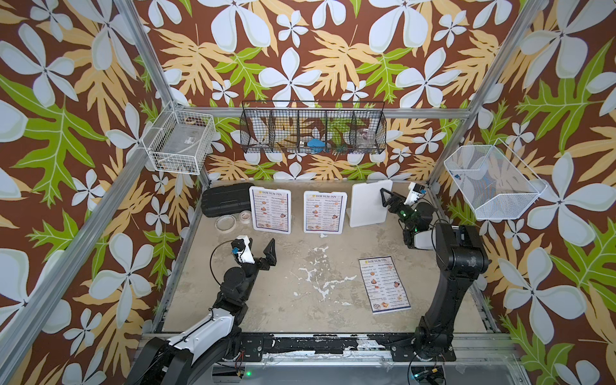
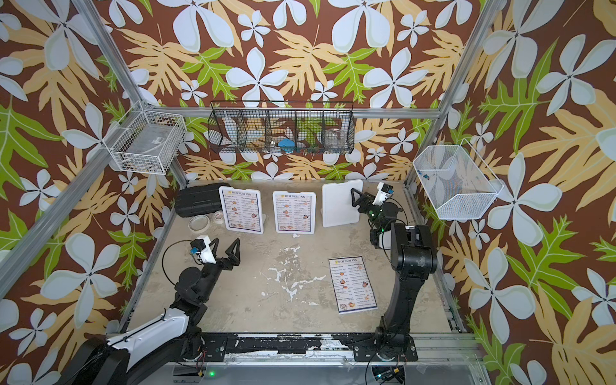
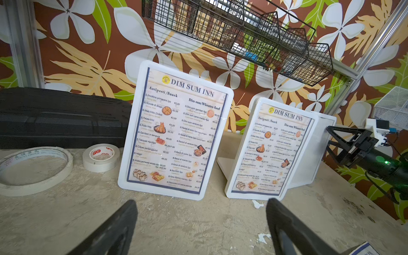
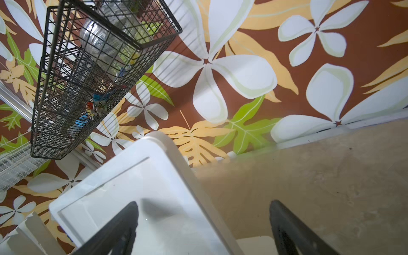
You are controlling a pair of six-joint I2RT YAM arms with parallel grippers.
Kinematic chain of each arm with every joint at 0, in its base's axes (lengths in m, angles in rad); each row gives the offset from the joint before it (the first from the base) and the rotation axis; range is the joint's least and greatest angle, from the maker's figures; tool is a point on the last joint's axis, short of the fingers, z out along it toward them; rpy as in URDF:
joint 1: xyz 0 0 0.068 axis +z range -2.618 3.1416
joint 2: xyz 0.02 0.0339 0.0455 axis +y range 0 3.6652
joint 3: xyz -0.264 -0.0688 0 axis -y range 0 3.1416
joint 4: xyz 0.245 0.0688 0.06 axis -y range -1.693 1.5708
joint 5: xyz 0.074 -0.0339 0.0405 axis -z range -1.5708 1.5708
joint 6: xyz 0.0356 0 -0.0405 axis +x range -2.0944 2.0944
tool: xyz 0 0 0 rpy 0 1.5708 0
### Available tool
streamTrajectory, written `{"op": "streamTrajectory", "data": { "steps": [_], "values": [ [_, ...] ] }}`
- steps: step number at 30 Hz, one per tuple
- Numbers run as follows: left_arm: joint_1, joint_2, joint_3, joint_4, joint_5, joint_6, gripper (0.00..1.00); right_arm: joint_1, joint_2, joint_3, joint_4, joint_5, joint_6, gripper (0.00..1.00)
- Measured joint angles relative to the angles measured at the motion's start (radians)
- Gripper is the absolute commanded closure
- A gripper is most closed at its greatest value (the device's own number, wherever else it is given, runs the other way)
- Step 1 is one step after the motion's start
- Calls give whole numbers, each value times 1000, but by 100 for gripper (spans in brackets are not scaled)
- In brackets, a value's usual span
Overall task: Insert the menus into the narrow rack
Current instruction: Move the narrow rack to the center of the board.
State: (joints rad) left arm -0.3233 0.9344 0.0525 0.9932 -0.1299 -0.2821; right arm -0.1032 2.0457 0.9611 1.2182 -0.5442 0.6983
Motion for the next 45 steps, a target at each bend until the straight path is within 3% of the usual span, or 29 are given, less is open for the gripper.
{"op": "streamTrajectory", "data": {
  "steps": [23, 36, 45],
  "values": [
    [0, -2, -5, 3, 9, 0, 7, 58, -277, -318, 6, -76, -58, 26],
    [0, 0, -5, 8, 15, 0, 7, 68, -245, -186, -163, 21, -139, 30],
    [0, 2, -5, 8, 15, 0, 7, 81, -219, -171, -179, 20, -160, 53]
  ]
}}
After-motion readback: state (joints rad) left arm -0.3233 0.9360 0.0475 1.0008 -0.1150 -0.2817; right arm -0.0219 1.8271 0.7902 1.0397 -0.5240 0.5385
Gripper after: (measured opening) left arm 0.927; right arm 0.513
